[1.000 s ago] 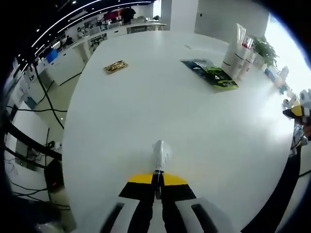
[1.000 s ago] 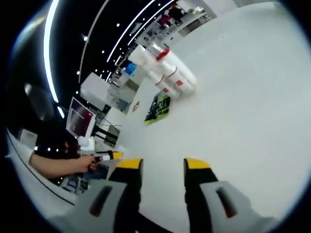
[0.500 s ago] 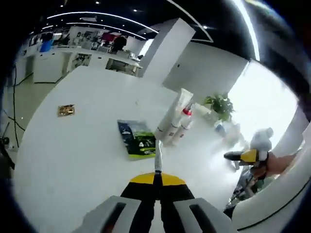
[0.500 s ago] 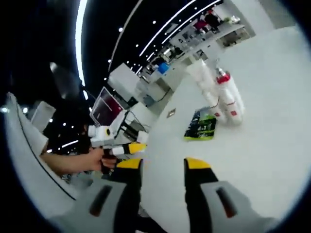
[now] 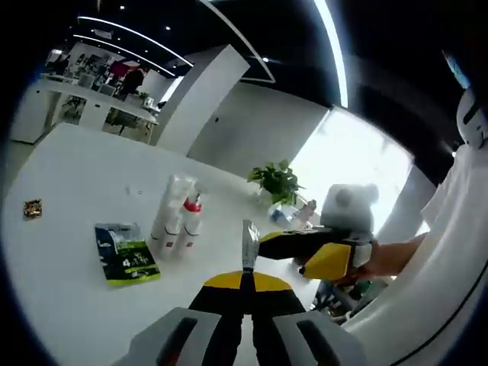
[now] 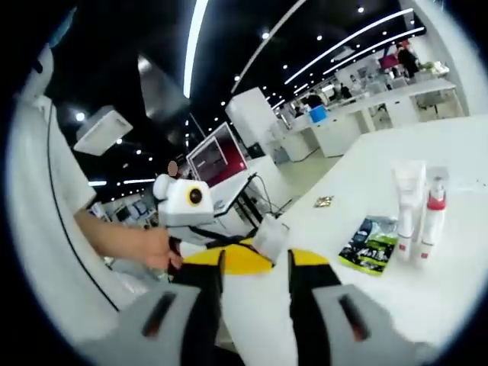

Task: Arrange the skincare products in the storage area until every visible bottle or jar stands upright without overlapping.

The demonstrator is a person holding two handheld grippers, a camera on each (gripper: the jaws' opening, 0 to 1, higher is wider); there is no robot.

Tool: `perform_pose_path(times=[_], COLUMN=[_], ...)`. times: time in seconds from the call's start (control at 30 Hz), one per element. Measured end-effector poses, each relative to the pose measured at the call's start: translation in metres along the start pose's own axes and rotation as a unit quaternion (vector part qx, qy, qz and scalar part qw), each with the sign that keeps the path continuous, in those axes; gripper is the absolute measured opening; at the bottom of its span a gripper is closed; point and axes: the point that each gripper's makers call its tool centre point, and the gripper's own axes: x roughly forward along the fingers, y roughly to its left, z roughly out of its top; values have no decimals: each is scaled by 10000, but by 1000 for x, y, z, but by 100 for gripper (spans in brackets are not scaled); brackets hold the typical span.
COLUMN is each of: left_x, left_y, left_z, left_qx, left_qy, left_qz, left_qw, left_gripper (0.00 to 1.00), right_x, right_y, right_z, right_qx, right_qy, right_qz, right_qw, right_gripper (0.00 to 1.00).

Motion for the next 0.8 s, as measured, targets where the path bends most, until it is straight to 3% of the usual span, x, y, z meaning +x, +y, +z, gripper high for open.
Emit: perform_pose_path(times=[0.23, 0.37, 0.43, 0.57, 0.8], left_x=[-5, -5, -5, -6, -14], left_y=[-4, -22, -21, -35, -46], left_z=[-6, -12, -9, -9, -10], left_qx=[-38, -104, -113, -216, -115], left_qy=[114, 331, 281, 326, 460], left_qz=[-160, -755, -727, -1154, -1471], left_qw=[9998, 9965, 9969, 9925, 9880], left_gripper=[2, 1, 1, 1, 1], right_x=[-3, -9, -12, -17, -21], right_y=[8, 12, 14, 21, 33], right_z=[-2, 3, 5, 9, 8], right_qx=[-50, -25, -54, -11, -70], right_qy=[10, -77, -82, -70, 168], right_qz=[99, 230, 327, 570, 1017], right_qw=[9999, 9997, 9994, 9983, 9946], right_gripper=[29, 22, 22, 19, 16])
